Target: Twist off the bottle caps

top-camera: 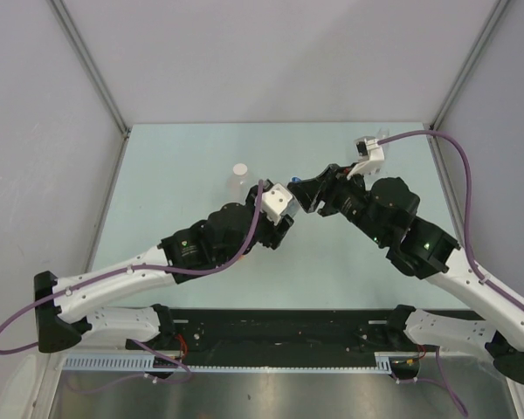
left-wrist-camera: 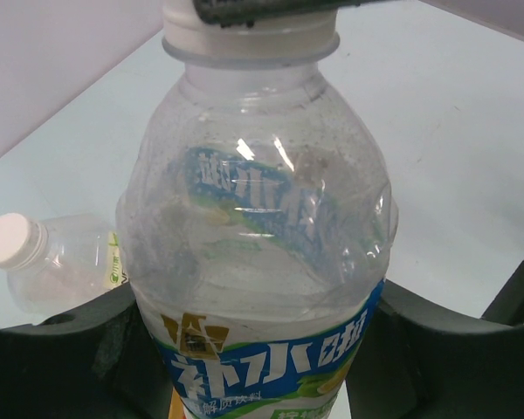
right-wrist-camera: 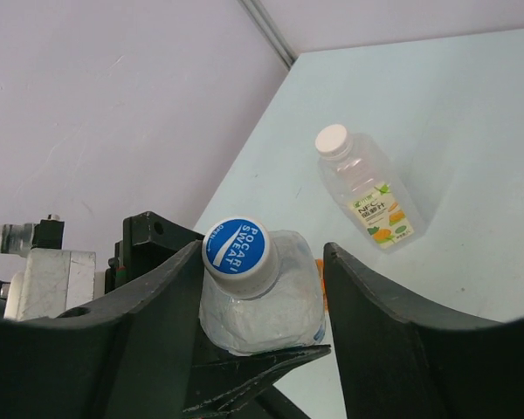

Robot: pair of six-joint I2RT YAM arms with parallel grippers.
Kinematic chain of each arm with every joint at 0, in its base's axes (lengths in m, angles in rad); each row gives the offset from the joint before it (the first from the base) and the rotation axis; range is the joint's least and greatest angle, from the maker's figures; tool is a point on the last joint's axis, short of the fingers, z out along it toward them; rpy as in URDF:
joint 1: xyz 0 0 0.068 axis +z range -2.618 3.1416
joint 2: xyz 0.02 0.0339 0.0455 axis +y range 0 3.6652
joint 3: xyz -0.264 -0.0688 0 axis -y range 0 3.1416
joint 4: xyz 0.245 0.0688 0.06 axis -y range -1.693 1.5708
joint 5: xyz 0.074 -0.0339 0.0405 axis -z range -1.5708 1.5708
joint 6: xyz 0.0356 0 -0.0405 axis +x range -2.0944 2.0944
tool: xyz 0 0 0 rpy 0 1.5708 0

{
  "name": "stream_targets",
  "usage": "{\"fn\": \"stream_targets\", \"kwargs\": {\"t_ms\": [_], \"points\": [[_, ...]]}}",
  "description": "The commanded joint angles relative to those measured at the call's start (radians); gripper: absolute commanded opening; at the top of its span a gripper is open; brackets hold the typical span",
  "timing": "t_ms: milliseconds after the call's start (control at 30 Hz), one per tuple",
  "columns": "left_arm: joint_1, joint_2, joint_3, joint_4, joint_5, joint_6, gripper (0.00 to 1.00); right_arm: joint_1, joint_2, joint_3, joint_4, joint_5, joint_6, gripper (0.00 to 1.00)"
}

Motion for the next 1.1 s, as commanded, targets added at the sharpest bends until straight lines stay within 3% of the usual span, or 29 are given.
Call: {"fn": "stream_targets", "kwargs": {"t_ms": [0, 133, 300, 400, 433, 467, 667, 900, 1067], "points": [[-0.01, -0.008, 0.027, 0.034, -0.021, 0.027, 0.0, 0.004, 0.008, 0.026, 0.046, 0.018, -0.013, 0.57], [-0.012, -0.005, 0.025, 0.034, -0.024, 0.029, 0.0, 0.002, 0.013, 0.025, 0.052, 0.013, -0.013, 0.43], [-0.016, -0.003, 0.027, 0.036, -0.026, 0.032, 0.0, 0.004, 0.023, 0.025, 0.047, 0.012, -0.014, 0.36], [-0.018, -0.009, 0.024, 0.037, -0.009, 0.036, 0.0, 0.004, 0.022, 0.025, 0.039, 0.016, -0.026, 0.21], [-0.018, -0.017, 0.021, 0.039, 0.005, 0.041, 0.0, 0.004, 0.023, 0.025, 0.035, 0.016, -0.032, 0.02], [-0.018, -0.024, 0.018, 0.043, 0.042, 0.041, 0.0, 0.004, 0.022, 0.025, 0.03, 0.016, -0.049, 0.0], [-0.016, -0.098, -0.01, 0.045, 0.244, 0.059, 0.0, -0.001, -0.032, -0.001, 0.023, -0.1, -0.169, 0.0], [0.044, -0.163, 0.01, 0.0, 0.721, 0.041, 0.0, -0.008, -0.125, -0.012, 0.004, -0.35, -0.328, 0.0], [0.097, -0.167, 0.036, 0.005, 0.976, -0.006, 0.0, -0.021, -0.173, -0.02, -0.002, -0.571, -0.405, 0.0]]}}
